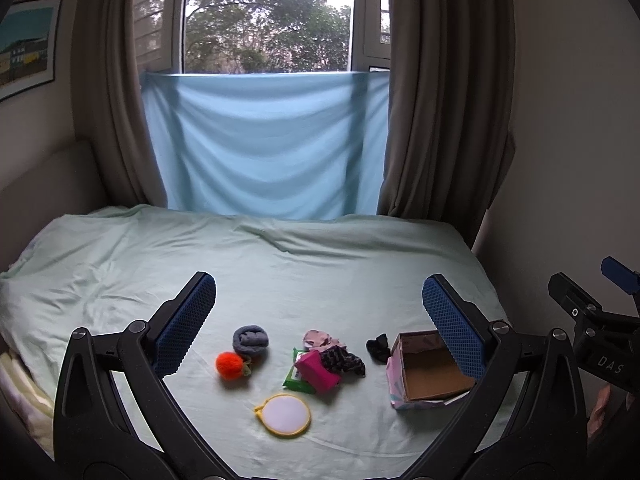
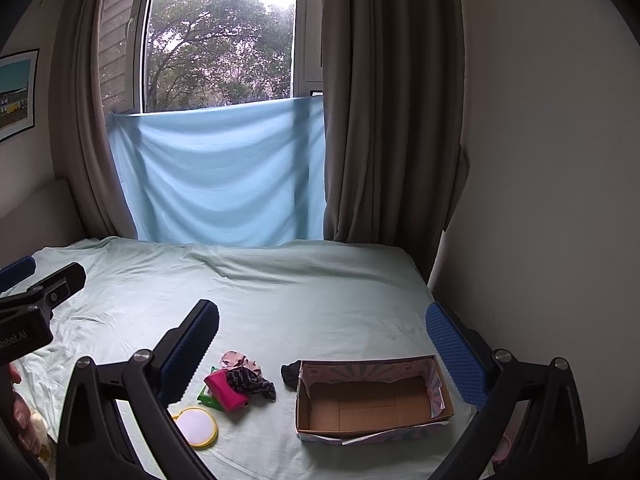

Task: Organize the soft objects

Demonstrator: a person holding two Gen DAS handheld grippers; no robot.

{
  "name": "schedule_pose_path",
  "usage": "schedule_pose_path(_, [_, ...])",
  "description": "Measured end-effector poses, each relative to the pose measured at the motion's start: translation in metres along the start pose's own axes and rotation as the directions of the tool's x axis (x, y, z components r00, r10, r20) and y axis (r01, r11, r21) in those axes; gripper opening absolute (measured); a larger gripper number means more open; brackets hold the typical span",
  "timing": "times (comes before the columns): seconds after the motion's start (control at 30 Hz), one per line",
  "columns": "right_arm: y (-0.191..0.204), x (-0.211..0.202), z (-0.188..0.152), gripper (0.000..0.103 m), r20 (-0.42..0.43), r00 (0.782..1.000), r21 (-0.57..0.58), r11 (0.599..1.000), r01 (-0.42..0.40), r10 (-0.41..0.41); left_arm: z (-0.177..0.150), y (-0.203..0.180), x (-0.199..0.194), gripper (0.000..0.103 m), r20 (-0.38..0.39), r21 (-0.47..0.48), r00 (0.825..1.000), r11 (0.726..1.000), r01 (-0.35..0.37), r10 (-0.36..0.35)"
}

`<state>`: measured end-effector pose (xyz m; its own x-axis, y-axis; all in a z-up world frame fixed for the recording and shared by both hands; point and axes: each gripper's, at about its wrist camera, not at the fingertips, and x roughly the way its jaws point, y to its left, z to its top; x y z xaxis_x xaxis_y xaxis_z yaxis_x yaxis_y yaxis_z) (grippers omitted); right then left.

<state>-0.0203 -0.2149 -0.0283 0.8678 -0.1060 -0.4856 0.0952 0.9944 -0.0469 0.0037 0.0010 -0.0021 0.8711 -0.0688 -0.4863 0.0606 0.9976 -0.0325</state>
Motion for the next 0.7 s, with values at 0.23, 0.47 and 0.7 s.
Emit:
schedule_pose_path(0.23, [0.005,0.012,-0.007,0.103,-0.017,0.998,-0.025,0.998,-0.062,0.062,-0.021,0.016,0.003,0.103,-0.021,-0.030,0.998,0.998,-0.052,0.051])
schedule_pose_path(0.47, [0.031,0.037,-0.034,0.103,-0.059,0.995,-0.003,0.996,-0.085,0.085,-0.055,0.060,0.037,0.103,-0.110,-0.031,0.993,0.999,-0.042,0.039])
schedule_pose_path(0.7, [0.076,0.081,-0.063,0.103,-0.156,0.985,0.080,0.995,-0.055,0.067,-0.075,0.116,0.099,0.103,-0.191,0.021,0.981,0.999,0.026,-0.022])
